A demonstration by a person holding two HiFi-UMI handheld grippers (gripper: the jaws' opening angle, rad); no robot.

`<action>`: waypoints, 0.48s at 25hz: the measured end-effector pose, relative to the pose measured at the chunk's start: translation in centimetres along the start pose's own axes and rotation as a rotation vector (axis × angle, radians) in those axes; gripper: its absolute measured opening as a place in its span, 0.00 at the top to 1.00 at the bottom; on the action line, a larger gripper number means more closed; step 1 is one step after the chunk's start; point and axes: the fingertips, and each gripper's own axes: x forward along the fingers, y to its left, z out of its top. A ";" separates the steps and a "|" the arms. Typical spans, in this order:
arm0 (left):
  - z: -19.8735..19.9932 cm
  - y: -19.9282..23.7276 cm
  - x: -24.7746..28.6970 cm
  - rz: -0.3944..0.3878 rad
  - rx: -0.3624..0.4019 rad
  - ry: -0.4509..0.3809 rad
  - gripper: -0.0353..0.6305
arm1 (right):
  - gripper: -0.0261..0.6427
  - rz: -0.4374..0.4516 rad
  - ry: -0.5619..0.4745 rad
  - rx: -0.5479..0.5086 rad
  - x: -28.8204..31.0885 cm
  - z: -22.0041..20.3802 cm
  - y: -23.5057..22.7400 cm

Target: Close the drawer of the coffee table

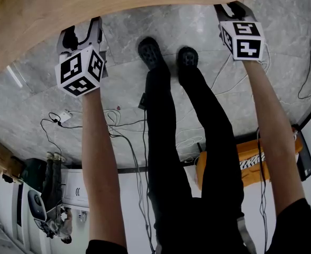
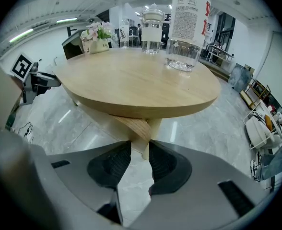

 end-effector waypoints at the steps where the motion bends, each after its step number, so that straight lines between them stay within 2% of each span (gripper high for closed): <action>1: 0.0 0.0 0.1 0.003 -0.008 -0.003 0.49 | 0.79 -0.002 -0.001 0.003 0.1 0.1 -0.1; 12: -0.7 -0.1 -0.9 0.051 -0.028 -0.007 0.53 | 0.79 -0.007 -0.025 -0.007 -1.7 0.6 -0.2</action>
